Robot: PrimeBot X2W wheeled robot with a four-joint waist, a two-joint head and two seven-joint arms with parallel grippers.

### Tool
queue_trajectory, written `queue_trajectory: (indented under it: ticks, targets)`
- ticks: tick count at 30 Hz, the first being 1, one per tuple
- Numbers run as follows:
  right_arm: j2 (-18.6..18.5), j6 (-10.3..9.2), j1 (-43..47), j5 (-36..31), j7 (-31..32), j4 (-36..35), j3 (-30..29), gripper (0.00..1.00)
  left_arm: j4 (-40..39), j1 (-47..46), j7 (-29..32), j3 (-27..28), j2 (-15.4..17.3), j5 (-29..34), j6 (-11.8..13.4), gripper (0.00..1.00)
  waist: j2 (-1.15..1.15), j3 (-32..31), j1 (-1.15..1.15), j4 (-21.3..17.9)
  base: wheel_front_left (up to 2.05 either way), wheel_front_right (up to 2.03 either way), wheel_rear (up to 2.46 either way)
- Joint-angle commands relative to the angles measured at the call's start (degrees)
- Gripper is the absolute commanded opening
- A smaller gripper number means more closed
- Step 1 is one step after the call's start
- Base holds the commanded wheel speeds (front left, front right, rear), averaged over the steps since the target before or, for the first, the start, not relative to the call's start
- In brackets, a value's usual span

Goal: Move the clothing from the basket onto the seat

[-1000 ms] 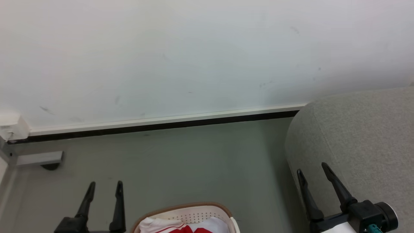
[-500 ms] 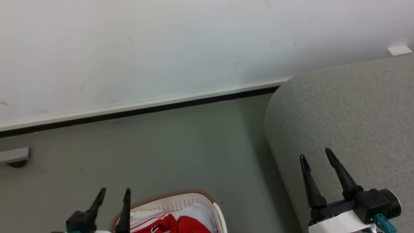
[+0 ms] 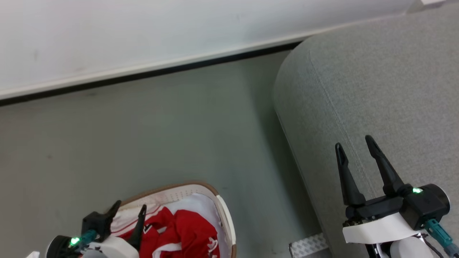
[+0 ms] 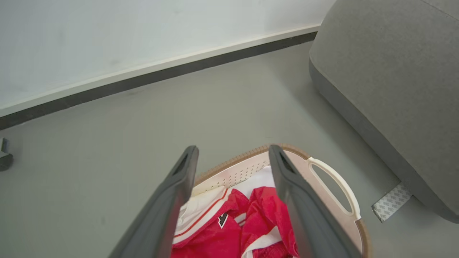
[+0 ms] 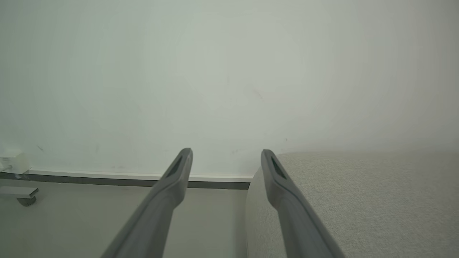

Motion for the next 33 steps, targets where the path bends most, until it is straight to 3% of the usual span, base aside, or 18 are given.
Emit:
queue_trajectory:
  ticks: [1,8,22,33]
  targets:
    - [-0.2,-0.12,-0.8,0.5,0.0,-0.4,0.0,1.0,0.5,-0.8,0.3,0.0,0.5,0.1,0.0,1.0,0.0,2.7,-0.01,-1.1,0.0,0.0,0.0]
    - [-0.2,-0.12,-4.1,-0.5,0.0,-2.6,0.4,1.0,8.6,-6.7,4.3,-5.2,2.1,-2.3,-0.9,1.0,0.0,9.8,-0.01,-1.7,0.0,0.0,0.0]
    - [-0.2,-0.12,-9.5,-0.3,0.0,-6.4,-1.7,1.0,21.9,-20.6,8.0,-31.4,8.4,-10.0,-0.9,1.0,0.0,20.5,-0.01,-2.0,0.0,0.0,0.0]
    - [-0.1,-0.12,-10.2,3.1,0.0,-9.2,-2.8,1.0,25.3,-30.5,7.7,-46.3,10.0,-14.2,-0.9,1.0,0.0,27.5,-0.01,-5.1,0.0,0.0,0.0]
